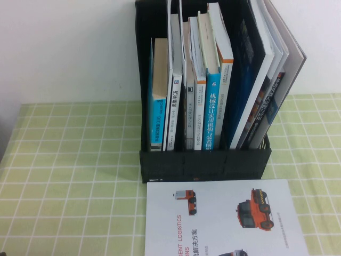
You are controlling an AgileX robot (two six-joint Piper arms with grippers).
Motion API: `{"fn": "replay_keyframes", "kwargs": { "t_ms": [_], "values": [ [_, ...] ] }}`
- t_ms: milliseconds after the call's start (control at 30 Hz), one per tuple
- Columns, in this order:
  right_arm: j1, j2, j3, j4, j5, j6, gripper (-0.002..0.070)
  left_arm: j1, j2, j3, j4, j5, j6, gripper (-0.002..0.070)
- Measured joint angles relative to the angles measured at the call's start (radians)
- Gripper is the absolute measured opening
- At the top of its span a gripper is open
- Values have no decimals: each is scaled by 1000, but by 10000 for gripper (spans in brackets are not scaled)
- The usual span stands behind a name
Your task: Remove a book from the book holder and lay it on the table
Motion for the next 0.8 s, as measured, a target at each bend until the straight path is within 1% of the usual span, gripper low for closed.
{"fn": "replay_keyframes", "kwargs": {
  "t_ms": [100, 167, 333, 467, 600, 700, 800],
  "values": [
    [-5, -5, 0, 0, 0, 0, -1, 0, 0, 0, 0, 0, -9, -3],
    [-40, -22, 2, -7, -11, 0, -1, 0, 0, 0, 0, 0, -11, -3],
    [-226, -104, 2, -19, -33, 8, -1, 0, 0, 0, 0, 0, -20, -3],
    [-405, -219, 18, 17, -64, 86, -1, 0, 0, 0, 0, 0, -20, -3],
    [-592, -317, 102, 148, -150, 113, -1, 0, 0, 0, 0, 0, -20, -3],
    [-690, -377, 197, 289, -196, 95, -1, 0, 0, 0, 0, 0, -20, -3],
    [-757, -431, 292, 411, -239, 14, -1, 0, 0, 0, 0, 0, -20, -3]
  ]
}}
